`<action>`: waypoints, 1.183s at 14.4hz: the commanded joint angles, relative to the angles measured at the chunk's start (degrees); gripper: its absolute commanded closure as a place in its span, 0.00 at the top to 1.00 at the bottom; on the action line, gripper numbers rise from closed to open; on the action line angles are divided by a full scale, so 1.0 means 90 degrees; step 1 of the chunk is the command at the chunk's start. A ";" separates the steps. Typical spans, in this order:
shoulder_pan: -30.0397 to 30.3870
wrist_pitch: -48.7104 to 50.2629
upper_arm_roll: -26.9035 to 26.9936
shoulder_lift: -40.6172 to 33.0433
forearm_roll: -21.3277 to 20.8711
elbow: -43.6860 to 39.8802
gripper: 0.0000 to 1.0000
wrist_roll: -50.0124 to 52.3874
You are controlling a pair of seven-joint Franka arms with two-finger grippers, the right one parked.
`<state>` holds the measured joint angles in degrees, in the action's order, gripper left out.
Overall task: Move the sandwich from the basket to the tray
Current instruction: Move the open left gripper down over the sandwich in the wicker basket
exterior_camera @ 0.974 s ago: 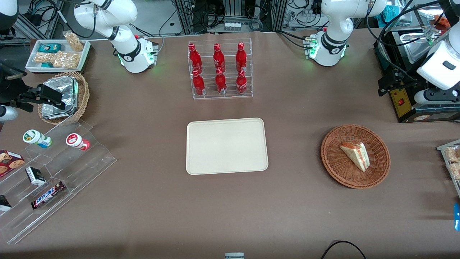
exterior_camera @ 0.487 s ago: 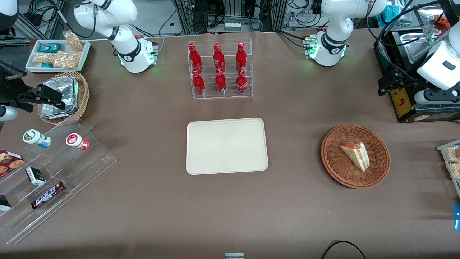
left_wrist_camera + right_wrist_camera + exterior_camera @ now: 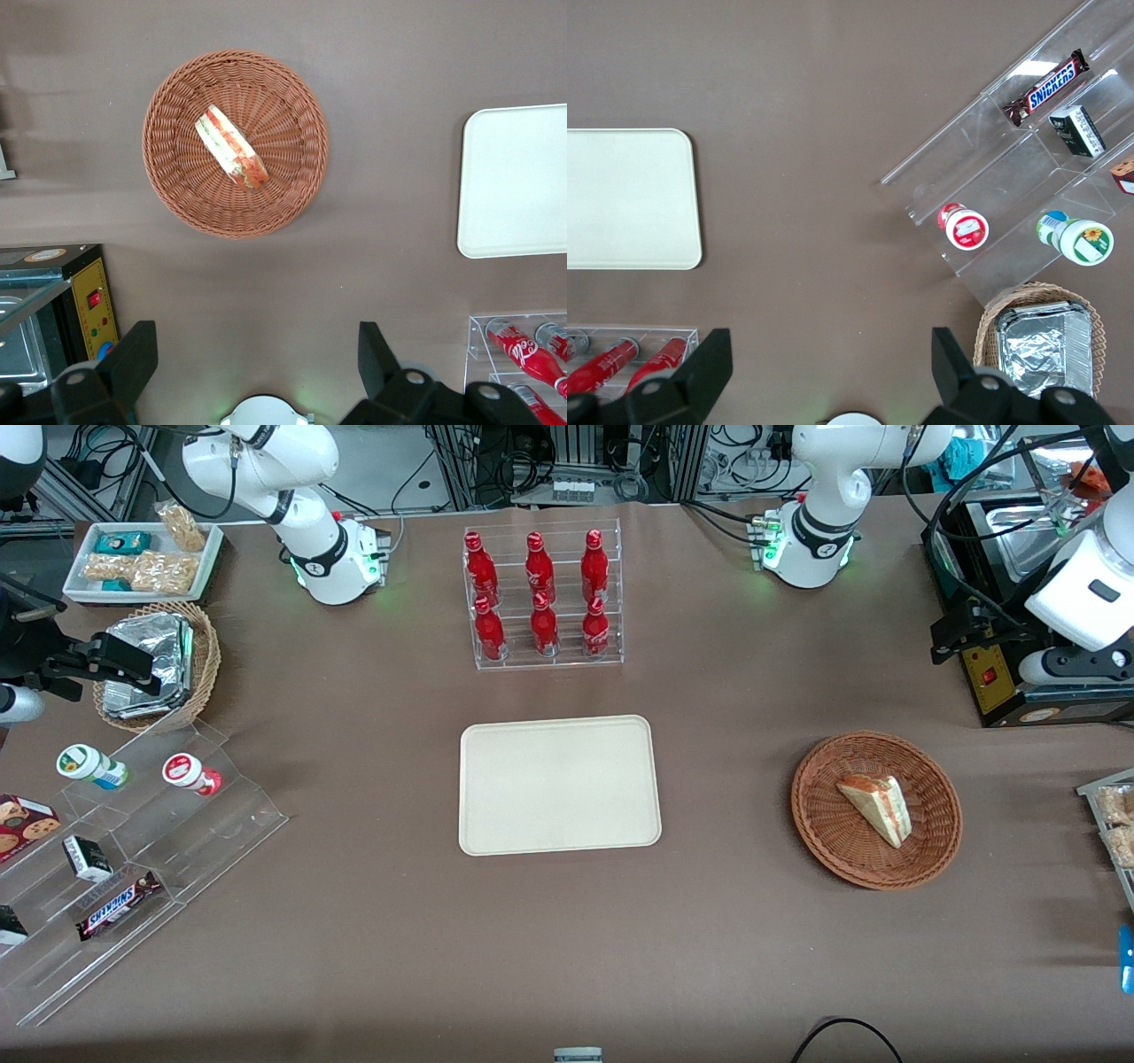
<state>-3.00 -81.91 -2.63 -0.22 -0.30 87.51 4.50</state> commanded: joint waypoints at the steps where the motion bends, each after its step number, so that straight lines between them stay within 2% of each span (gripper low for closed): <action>1: -0.0009 -0.0331 0.0019 0.0024 -0.0084 0.0334 1.00 -0.0051; 7: 0.0021 -0.0936 0.0224 0.0746 -0.0093 0.0861 1.00 -0.0012; 13: 0.0031 -0.3395 0.0575 0.0854 -0.0103 0.2637 1.00 -0.0002; 15: 0.0021 -0.3904 0.0702 0.0951 -0.0074 0.2990 1.00 0.0037; 17: 0.0021 -0.4422 0.0732 0.1127 -0.0054 0.3176 1.00 0.0677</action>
<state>-2.53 -117.74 3.65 9.61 -0.58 113.92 5.91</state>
